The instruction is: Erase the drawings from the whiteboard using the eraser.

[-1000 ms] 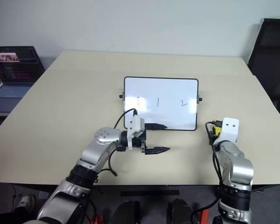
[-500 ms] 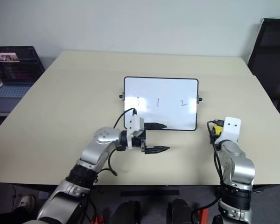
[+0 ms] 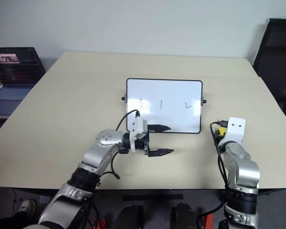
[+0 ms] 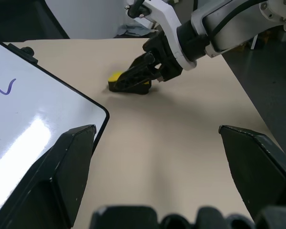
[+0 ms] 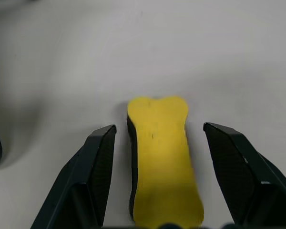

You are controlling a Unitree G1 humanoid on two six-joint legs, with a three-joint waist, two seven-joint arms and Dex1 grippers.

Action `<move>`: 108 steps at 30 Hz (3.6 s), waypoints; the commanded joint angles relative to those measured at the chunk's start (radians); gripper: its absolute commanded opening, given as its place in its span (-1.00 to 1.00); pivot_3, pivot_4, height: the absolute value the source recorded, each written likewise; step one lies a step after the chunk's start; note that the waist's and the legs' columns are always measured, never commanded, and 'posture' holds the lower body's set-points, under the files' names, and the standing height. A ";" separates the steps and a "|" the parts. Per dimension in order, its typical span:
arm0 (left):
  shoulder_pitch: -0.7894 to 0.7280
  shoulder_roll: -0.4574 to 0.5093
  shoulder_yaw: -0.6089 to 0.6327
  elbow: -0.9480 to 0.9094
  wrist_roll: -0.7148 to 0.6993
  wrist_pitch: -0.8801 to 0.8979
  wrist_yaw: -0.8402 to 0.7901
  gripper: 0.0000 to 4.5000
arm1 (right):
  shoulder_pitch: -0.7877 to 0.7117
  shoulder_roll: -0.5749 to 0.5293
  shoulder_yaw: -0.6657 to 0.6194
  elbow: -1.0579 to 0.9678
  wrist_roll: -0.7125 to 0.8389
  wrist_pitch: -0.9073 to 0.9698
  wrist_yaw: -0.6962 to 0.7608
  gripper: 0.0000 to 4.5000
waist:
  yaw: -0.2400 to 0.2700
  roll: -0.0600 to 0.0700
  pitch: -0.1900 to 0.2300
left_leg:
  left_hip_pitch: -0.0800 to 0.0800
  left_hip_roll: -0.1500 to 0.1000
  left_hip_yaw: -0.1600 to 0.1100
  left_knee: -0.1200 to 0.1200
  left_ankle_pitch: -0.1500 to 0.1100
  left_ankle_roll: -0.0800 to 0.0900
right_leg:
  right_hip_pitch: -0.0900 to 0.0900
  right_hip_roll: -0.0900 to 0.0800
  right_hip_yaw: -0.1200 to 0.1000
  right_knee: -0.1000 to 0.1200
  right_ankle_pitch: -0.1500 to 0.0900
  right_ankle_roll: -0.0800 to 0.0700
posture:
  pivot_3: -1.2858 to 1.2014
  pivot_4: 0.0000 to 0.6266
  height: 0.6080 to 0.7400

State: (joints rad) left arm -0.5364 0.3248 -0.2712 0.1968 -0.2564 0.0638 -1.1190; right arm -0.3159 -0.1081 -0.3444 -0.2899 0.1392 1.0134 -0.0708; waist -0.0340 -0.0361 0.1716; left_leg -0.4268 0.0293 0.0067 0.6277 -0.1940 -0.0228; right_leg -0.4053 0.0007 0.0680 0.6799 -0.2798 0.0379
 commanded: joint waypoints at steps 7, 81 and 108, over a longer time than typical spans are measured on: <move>-0.019 -0.011 0.016 -0.024 -0.002 -0.015 0.009 1.00 | -0.125 0.044 -0.140 -0.051 0.087 0.113 -0.054 0.41 | 0.000 0.000 0.000 | 0.000 0.000 -0.001 0.000 0.000 0.000 | 0.000 0.000 0.000 0.000 0.000 0.000 | 0.03 -0.52 1.00; -0.021 -0.012 0.020 -0.003 0.006 -0.033 0.019 1.00 | -0.076 -0.044 -0.045 -0.038 0.088 0.155 0.021 -0.41 | -0.001 0.001 0.001 | -0.001 0.000 -0.001 0.000 0.000 0.000 | -0.001 0.000 -0.001 -0.001 0.000 0.000 | 0.03 -0.52 1.00; -0.064 -0.087 0.099 0.090 0.127 -0.043 0.370 1.00 | -0.142 -0.184 0.203 -0.034 -0.006 -0.165 0.124 -0.61 | 0.000 0.001 0.002 | -0.003 0.000 -0.001 0.000 0.000 0.000 | -0.001 0.000 -0.002 -0.002 0.000 0.001 | 0.03 -0.52 1.00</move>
State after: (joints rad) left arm -0.5740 0.2510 -0.1892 0.2919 -0.1449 0.0485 -0.7904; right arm -0.4280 -0.2905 -0.1450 -0.3075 0.1392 0.8838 0.0531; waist -0.0336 -0.0348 0.1732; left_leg -0.4304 0.0289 0.0055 0.6277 -0.1940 -0.0228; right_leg -0.4067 0.0010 0.0658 0.6780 -0.2798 0.0385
